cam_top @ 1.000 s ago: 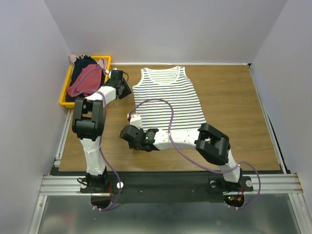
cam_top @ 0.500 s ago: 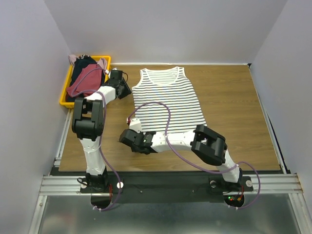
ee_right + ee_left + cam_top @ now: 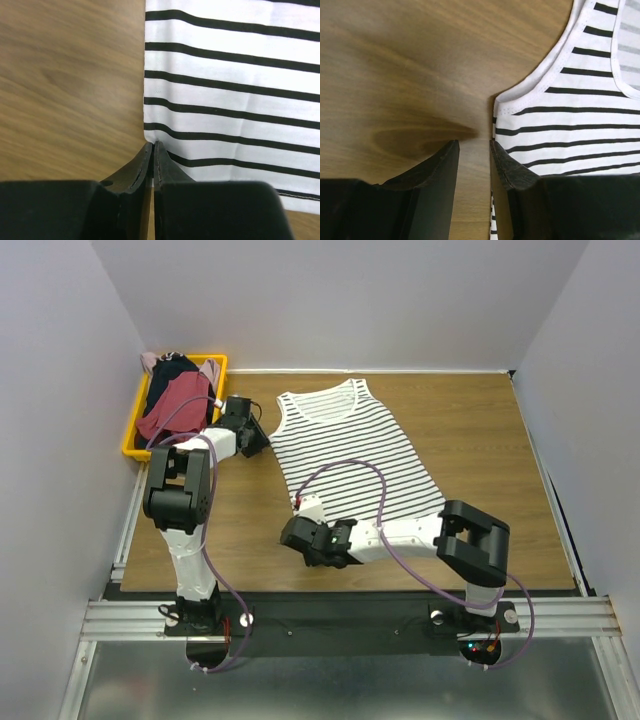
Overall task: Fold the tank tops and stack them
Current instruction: Fold the tank top
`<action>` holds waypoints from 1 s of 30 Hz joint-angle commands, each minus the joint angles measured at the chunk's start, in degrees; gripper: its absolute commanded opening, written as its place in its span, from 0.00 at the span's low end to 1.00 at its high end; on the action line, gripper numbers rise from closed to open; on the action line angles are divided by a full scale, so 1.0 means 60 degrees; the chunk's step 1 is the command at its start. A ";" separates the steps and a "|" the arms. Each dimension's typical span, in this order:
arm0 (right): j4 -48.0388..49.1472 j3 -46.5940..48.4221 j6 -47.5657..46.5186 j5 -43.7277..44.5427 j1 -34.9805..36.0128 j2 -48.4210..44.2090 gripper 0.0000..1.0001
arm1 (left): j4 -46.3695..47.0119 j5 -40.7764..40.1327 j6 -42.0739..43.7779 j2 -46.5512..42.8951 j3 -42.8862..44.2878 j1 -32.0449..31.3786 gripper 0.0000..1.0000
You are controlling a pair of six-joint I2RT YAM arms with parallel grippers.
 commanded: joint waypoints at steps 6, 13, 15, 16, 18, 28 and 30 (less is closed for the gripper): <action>0.0207 -0.0364 0.0092 -0.0565 0.0084 -0.0903 0.18 | 0.0985 0.0315 -0.0391 -0.0525 -0.0615 -0.0069 0.43; 0.0207 -0.0115 -0.0172 -0.0711 0.0128 -0.1123 0.33 | 0.1146 0.0389 -0.0348 -0.0481 -0.0586 -0.0098 0.44; 0.0163 -0.0100 -0.0230 -0.0683 0.0186 -0.1138 0.33 | 0.1016 0.0301 -0.0275 -0.0379 -0.0469 -0.0127 0.45; 0.0163 -0.0100 -0.0231 -0.0697 0.0187 -0.1123 0.32 | 0.0928 0.0257 -0.0260 -0.0321 -0.0425 -0.0142 0.45; 0.0017 -0.0056 -0.0216 -0.0712 0.0230 -0.1080 0.32 | 0.0854 0.0126 -0.0216 -0.0276 -0.0352 -0.0156 0.45; -0.0524 0.0383 -0.0070 -0.0331 0.0523 -0.0479 0.31 | 0.0590 -0.0080 -0.0113 0.0178 0.0161 -0.0361 0.45; -0.0628 0.0413 -0.0040 -0.0171 0.0538 -0.0377 0.31 | 0.0575 -0.0095 -0.0084 0.0236 0.0191 -0.0376 0.45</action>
